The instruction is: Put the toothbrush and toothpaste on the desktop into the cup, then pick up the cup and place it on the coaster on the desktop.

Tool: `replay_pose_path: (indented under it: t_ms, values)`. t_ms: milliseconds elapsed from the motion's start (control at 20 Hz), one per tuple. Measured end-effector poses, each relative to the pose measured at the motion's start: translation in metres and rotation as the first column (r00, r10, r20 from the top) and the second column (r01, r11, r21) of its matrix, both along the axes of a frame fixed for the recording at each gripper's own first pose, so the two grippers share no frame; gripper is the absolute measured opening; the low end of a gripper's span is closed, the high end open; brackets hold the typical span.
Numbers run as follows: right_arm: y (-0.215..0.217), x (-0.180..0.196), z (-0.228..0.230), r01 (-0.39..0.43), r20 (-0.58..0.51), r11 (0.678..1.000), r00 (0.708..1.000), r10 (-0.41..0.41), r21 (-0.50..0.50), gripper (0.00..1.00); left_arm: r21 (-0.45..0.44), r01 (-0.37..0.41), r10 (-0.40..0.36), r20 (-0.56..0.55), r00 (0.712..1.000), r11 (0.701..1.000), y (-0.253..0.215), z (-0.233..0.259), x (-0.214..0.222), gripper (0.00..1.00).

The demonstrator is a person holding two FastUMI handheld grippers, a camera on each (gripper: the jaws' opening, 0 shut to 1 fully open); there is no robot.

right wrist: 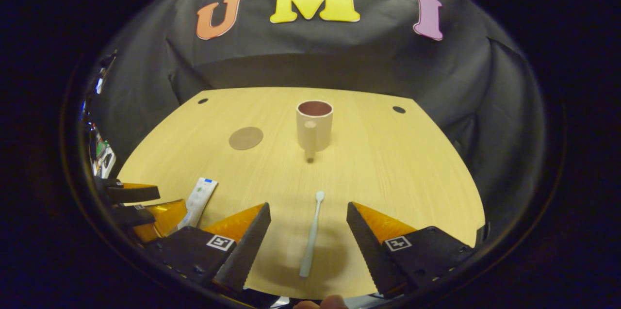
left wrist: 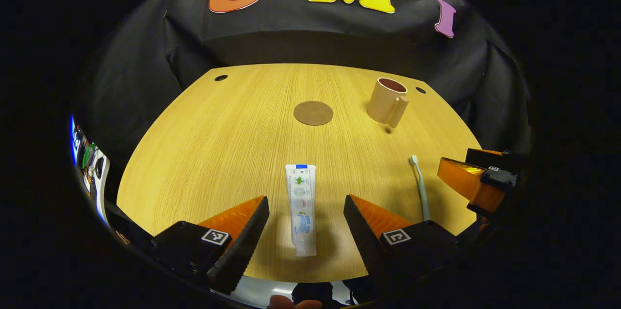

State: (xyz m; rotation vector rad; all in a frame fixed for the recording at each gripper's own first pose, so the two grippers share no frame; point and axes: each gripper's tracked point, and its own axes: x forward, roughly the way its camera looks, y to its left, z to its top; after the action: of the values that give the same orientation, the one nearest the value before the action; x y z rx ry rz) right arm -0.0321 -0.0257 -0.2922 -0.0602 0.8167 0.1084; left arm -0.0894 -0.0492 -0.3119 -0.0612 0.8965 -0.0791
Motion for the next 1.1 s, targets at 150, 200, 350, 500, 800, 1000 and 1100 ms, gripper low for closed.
replay_pose_path:
  t_ms: [150, 200, 350, 500, 800, 1000, 1100]
  values:
    - [0.002, 0.001, -0.02, 0.017, -0.058, 1.0, 0.998, -0.016, 0.008, 0.96, 0.012, 0.017, -0.016, -0.024, 1.0, 1.0, 0.001, -0.014, 0.001, 0.99]
    - [0.002, -0.001, -0.026, 0.017, -0.074, 1.0, 0.997, -0.017, 0.006, 0.96, 0.017, 0.023, -0.022, -0.033, 0.999, 1.0, 0.001, -0.02, 0.001, 0.99]
    - [0.001, 0.0, -0.04, 0.029, -0.104, 1.0, 0.994, -0.03, -0.005, 0.96, 0.028, 0.034, -0.033, -0.056, 0.998, 0.999, 0.001, -0.032, -0.002, 0.99]
    - [0.001, -0.001, -0.054, 0.033, -0.139, 0.999, 0.99, -0.035, -0.015, 0.96, 0.033, 0.034, -0.032, -0.073, 0.997, 0.999, 0.003, -0.042, -0.004, 0.99]
    - [-0.003, 0.0, -0.074, 0.036, -0.184, 0.999, 0.982, -0.041, -0.032, 0.96, 0.02, 0.028, -0.025, -0.115, 0.993, 0.999, 0.0, -0.056, -0.006, 0.99]
    - [-0.002, -0.002, -0.083, 0.038, -0.209, 0.999, 0.977, -0.041, -0.021, 0.93, 0.017, 0.019, -0.017, -0.144, 0.989, 1.0, 0.003, -0.065, -0.008, 0.99]
    - [-0.003, -0.002, -0.087, 0.04, -0.221, 0.999, 0.974, -0.043, -0.017, 0.76, 0.031, 0.024, -0.019, -0.144, 0.989, 0.999, 0.004, -0.066, -0.008, 0.99]
